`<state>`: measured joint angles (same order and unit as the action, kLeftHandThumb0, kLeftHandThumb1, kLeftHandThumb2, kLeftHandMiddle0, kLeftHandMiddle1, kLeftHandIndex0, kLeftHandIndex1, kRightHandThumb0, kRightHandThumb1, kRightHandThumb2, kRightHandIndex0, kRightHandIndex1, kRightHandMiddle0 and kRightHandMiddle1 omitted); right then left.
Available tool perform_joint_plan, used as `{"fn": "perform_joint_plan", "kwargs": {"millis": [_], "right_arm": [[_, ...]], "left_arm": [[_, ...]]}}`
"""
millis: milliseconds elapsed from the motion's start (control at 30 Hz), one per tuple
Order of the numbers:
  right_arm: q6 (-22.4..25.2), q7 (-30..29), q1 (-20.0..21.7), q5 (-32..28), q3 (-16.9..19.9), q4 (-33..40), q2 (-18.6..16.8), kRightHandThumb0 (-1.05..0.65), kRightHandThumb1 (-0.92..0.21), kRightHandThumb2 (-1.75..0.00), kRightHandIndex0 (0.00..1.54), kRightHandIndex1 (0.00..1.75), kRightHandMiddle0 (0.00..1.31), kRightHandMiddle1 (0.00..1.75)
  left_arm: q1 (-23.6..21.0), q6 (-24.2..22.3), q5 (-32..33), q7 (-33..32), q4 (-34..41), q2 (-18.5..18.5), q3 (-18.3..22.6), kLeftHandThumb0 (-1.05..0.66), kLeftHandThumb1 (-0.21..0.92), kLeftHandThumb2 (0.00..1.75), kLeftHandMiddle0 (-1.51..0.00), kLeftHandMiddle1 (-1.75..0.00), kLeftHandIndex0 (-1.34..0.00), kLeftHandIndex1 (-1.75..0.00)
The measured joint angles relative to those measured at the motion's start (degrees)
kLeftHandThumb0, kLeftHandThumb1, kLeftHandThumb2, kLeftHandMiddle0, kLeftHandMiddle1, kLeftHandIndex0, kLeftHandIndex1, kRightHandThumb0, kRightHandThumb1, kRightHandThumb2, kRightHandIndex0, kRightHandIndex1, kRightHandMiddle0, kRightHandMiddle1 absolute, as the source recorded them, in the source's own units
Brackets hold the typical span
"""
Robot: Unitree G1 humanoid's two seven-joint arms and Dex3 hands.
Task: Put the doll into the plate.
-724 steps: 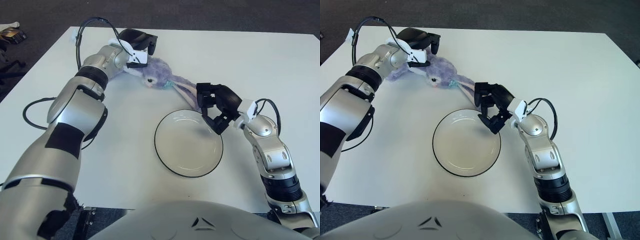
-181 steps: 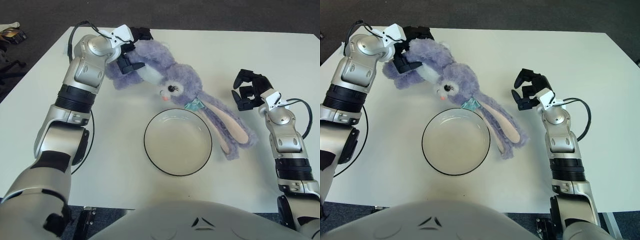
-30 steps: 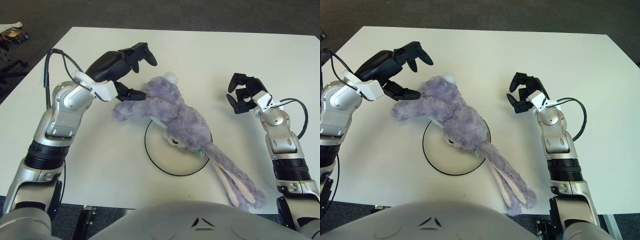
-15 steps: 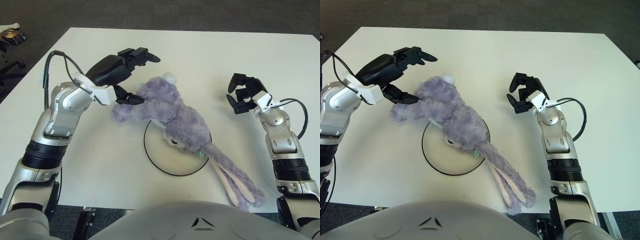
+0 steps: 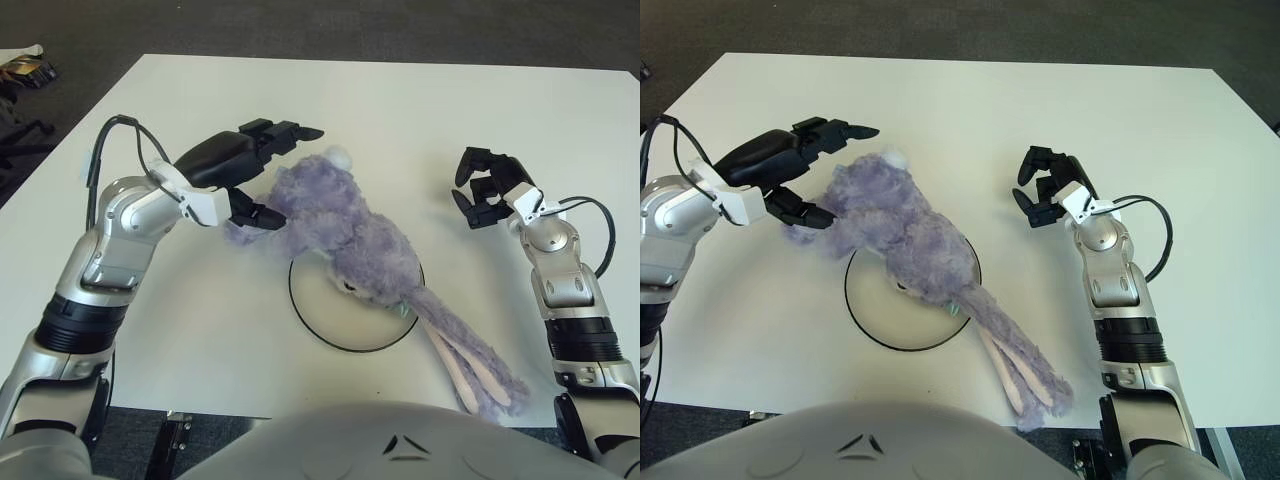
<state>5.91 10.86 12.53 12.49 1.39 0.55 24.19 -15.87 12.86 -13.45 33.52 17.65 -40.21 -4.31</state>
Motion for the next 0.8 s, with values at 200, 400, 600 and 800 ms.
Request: {"fn": "perform_joint_plan", "kwargs": {"millis": [200,400,600,800], "right_arm": [[-0.55,0.41,-0.02,-0.01,-0.05,-0.26,0.16,-0.52,-0.21,-1.44,1.24,1.75,0.7,1.75],[-0.89,0.62,-0.02,0.04,-0.21,-0.59,0.21,-0.52,-0.2,-1.46,1.25,1.75,0.71,1.75],[-1.13,0.62,-0.07,0.32,-0.55,-0.63,0.49,-0.53,-0.18,-1.48,1.25,1.75,0.72,1.75],[-1.81,0.62,-0.13,0.43,-0.58,-0.9,0.99,-0.53,-0.17,-1.49,1.24,1.75,0.73,1.75]], "left_arm": [[0.78,-0.71,2.68,1.56,0.53,-0.3,0.11,-0.96,0.87,0.33,-0.17,-0.23,0.0,-0.27],[1.27,-1.31,5.17,3.65,0.97,-1.03,0.38,-1.0,0.92,0.27,-0.08,-0.72,0.0,-0.37],[1.78,-1.31,6.17,5.24,1.13,-2.17,0.88,-1.04,0.92,0.29,-0.04,-0.79,0.0,-0.37],[2.09,-1.16,5.2,6.23,1.13,-3.22,0.71,-1.0,0.92,0.27,-0.07,-0.47,0.0,-0.31]]}}
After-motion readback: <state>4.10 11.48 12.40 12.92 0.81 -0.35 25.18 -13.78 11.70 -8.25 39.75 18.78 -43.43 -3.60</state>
